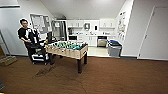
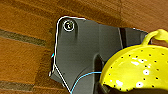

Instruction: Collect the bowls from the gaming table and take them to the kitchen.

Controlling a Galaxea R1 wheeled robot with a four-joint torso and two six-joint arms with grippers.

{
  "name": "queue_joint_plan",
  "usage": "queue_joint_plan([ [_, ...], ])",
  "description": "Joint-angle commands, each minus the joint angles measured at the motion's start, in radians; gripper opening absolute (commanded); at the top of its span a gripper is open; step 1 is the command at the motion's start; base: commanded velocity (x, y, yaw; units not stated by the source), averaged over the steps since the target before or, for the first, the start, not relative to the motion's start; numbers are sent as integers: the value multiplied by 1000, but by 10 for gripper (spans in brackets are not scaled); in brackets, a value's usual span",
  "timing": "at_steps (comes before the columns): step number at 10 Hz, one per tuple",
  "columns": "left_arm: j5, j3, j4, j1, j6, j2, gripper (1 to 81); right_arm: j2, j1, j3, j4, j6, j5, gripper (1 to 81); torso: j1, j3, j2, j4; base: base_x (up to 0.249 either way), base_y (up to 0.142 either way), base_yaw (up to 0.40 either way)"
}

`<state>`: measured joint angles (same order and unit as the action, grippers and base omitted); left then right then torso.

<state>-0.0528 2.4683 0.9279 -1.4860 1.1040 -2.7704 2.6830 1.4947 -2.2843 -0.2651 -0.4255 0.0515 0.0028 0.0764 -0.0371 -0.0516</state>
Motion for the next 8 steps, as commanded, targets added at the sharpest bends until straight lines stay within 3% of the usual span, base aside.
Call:
queue_joint_plan([
  [1, 31, -3, 11, 49, 0, 20, 10, -19, -50, 8, -14, 4, -42, 10, 0, 0, 0, 0, 0, 0, -399],
  [4, 27, -3, 9, 51, 0, 26, 10, -18, -50, 6, -14, 5, -42, 10, 0, 0, 0, 0, 0, 0, -348],
  [8, 25, -3, 8, 49, 3, 29, 10, -18, -50, 6, -19, 4, -42, 10, 0, 0, 0, 0, 0, 0, -33],
])
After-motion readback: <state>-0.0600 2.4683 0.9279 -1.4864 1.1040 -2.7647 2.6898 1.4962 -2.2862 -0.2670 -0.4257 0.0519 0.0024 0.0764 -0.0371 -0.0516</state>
